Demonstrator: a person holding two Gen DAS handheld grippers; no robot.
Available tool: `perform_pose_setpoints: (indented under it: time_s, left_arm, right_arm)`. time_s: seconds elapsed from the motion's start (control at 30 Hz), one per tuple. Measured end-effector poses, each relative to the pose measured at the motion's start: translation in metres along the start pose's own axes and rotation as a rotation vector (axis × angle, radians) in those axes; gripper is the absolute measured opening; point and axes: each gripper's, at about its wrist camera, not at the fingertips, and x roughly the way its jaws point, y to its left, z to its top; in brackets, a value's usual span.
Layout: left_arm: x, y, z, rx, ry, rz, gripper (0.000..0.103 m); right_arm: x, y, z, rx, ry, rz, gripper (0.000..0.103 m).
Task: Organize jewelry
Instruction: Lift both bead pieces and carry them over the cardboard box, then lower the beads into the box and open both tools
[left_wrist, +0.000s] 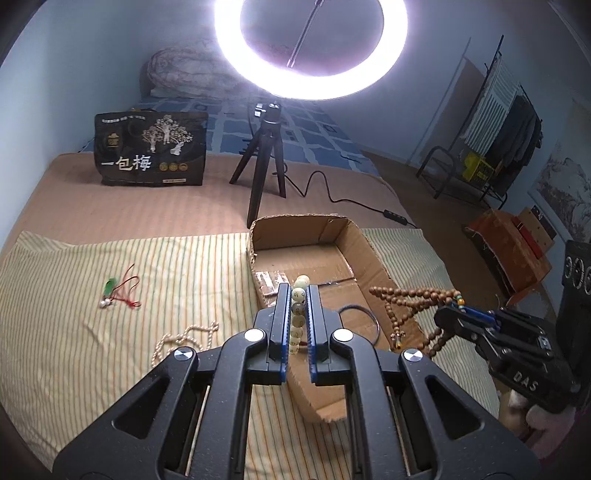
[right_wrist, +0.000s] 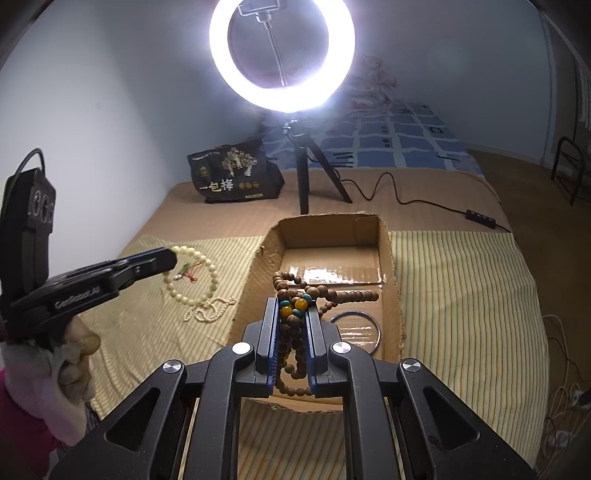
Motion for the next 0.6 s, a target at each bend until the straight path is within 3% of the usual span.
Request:
perform_pose_setpoints:
  time_s: [0.6]
  left_arm:
    - [0.073, -0.007, 0.020, 0.032, 0.024, 0.030, 0.006]
  right_arm:
    - [0.028, -0.029, -0.005, 0.028, 0.034, -0.006, 0.011]
